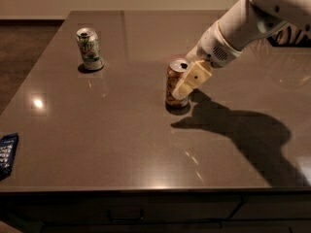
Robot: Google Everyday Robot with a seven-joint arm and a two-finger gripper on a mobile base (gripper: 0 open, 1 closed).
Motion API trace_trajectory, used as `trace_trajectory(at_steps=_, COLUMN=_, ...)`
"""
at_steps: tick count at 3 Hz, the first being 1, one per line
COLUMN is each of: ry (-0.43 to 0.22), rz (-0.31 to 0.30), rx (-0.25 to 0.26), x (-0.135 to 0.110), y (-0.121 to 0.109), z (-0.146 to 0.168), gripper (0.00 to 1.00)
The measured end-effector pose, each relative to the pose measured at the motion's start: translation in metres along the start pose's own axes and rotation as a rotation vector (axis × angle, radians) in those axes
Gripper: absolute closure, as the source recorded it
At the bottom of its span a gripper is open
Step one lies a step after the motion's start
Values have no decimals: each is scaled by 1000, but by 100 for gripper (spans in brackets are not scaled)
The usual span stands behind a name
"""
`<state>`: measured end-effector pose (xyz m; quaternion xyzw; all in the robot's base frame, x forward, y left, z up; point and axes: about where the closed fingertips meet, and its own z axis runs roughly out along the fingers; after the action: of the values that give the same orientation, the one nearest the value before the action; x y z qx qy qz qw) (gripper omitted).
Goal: Pick orange can
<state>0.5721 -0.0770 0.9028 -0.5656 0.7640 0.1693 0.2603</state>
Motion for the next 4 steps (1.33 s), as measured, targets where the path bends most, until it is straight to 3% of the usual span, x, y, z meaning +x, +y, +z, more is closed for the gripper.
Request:
trace_trajectory(at_steps=2, ry=-28, rz=-85, rx=-81, x=-27, y=25, z=-1, gripper=63)
trace_trajectory(at_steps=3, ry=-26, rz=-111, rx=-103, x=-48, y=29, z=-18, gripper=87)
trace_trajectory(at_steps=4, ry=-56, rz=-169, rx=-118, x=-82, y=38, z=-48, gripper=100)
